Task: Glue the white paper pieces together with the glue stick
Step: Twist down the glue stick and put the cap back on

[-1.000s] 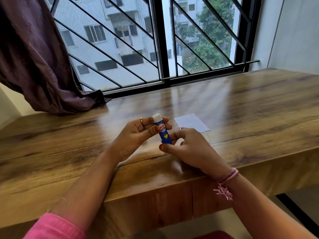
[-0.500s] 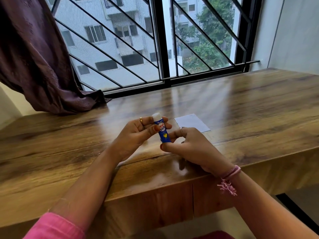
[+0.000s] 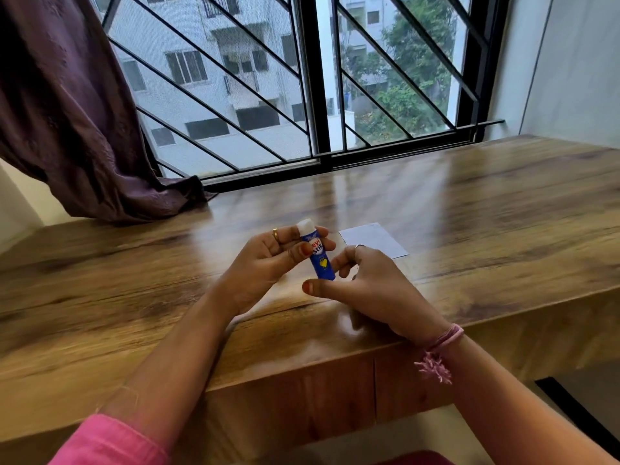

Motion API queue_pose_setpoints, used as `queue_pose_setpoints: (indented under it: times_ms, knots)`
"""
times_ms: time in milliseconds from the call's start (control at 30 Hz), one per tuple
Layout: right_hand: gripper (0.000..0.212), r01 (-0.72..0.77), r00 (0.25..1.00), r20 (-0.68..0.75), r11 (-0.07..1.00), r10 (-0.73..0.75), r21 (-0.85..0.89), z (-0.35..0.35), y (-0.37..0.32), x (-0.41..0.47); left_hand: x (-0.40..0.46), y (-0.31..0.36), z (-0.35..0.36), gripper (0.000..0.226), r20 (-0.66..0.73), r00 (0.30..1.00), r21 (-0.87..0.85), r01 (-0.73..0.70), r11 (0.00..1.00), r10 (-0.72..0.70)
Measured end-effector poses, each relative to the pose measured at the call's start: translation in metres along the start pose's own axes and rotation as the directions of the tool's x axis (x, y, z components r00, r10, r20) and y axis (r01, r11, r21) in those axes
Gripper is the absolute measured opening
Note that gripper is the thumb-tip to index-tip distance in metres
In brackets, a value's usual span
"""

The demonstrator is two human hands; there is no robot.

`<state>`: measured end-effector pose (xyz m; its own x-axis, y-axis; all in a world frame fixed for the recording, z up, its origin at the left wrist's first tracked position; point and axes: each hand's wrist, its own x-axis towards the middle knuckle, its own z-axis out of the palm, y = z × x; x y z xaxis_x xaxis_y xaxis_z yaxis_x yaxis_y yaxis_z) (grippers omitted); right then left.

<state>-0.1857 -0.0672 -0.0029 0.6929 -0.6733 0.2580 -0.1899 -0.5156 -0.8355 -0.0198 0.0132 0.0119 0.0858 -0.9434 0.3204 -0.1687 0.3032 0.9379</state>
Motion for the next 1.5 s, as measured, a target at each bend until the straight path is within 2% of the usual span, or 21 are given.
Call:
queue_pose_setpoints:
  times_ms: [67,133,200,333,400,533,700,833,1000,1100,1267,1500]
  knots:
    - [0.025,-0.029,0.996,0.083,0.987,0.016,0.158,-0.0034,-0.0007,-0.0014,-0.0007,-0.0004,-0.0013,0.029,0.003,1.0,0.002,0.004,1.0,-0.004]
    - [0.018,-0.026,0.995,0.099,0.98,0.007,0.2,-0.0044,0.0003,-0.0024,-0.0005,-0.0006,-0.0008,0.031,0.012,1.0,0.023,0.01,1.0,-0.01]
    - [0.023,-0.004,0.998,0.061,0.987,-0.005,0.159,-0.0027,0.0008,-0.0017,-0.0003,-0.0004,0.0007,0.031,0.016,1.0,0.044,0.01,0.999,-0.011]
    - [0.035,-0.003,0.996,-0.085,0.999,0.0,-0.034,0.0021,0.0046,0.0008,0.0007,-0.0018,0.0015,0.03,0.015,1.0,0.051,0.001,0.999,-0.002]
    - [0.038,0.006,0.992,-0.124,0.998,-0.013,-0.055,0.0028,0.0052,0.0003,0.0017,-0.0022,0.0015,0.029,0.014,1.0,0.04,-0.01,0.999,0.009]
    - [0.036,0.006,0.998,-0.056,1.0,-0.007,-0.015,0.0008,0.003,0.0002,0.0015,-0.0013,-0.0001,0.031,0.004,1.0,0.014,-0.01,1.0,0.01]
    - [0.022,-0.044,0.997,0.073,0.983,0.032,0.176,-0.0011,0.003,-0.0001,0.0012,-0.0025,-0.0009,0.032,0.006,1.0,0.004,0.001,1.0,-0.001]
    - [0.021,0.01,1.0,-0.024,0.998,-0.009,0.068,0.0012,0.0047,0.0014,0.0016,-0.003,-0.0015,0.03,0.006,1.0,0.031,-0.003,1.0,0.003]
    - [0.032,0.027,0.991,-0.131,0.998,-0.033,-0.049,0.0034,0.0048,0.0002,0.0026,-0.0031,0.0008,0.031,0.009,1.0,0.028,-0.02,0.999,0.02]
    - [0.034,0.038,0.994,-0.094,0.996,-0.046,-0.086,0.0035,0.0033,-0.0008,0.0021,-0.0029,0.0008,0.03,0.003,1.0,0.011,-0.022,1.0,0.022]
    - [0.022,0.059,0.997,0.051,0.996,-0.063,0.073,-0.0007,0.0013,-0.0026,0.0008,-0.0033,-0.0012,0.03,0.004,1.0,-0.004,0.001,1.0,-0.001]
    - [0.022,0.026,0.998,-0.054,0.999,-0.028,-0.029,0.0019,0.0042,-0.0003,0.0017,-0.0033,0.0016,0.03,0.018,1.0,0.047,0.003,0.999,-0.004]
